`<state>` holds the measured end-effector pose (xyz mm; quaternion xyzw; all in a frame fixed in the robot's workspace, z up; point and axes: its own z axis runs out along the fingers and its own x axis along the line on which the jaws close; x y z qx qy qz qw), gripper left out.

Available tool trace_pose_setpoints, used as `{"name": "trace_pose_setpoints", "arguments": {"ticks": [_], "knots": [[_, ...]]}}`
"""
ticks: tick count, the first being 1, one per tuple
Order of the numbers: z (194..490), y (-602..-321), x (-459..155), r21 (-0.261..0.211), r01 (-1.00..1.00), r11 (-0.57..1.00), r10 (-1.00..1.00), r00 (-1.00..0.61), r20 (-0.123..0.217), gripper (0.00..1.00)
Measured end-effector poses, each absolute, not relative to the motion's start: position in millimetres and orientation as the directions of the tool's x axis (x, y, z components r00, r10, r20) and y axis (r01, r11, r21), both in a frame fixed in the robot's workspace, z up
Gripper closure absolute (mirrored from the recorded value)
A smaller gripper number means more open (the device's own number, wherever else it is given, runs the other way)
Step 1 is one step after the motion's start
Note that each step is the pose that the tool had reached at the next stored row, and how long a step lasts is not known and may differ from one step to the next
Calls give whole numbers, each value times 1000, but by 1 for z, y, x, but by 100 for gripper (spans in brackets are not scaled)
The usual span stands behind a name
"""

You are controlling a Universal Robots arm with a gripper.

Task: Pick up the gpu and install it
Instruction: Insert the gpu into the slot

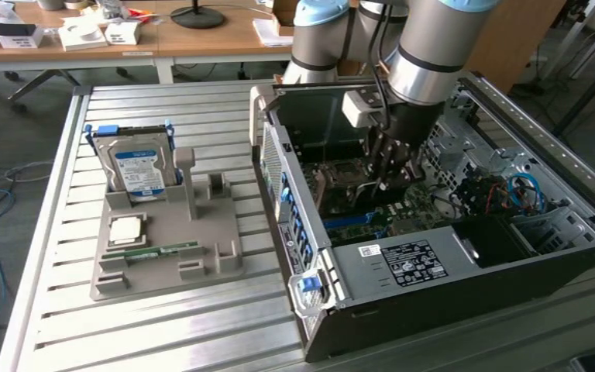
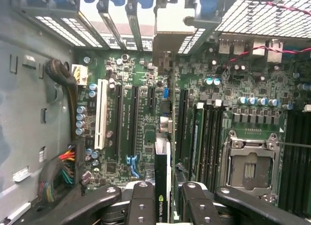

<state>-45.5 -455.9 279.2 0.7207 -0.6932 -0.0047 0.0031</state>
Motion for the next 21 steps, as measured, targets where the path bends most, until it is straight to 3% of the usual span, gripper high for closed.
{"name": "trace_pose_setpoints", "arguments": {"ticks": [21], "knots": [[274, -453, -55, 11, -999, -39, -999, 39, -3, 74]]}}
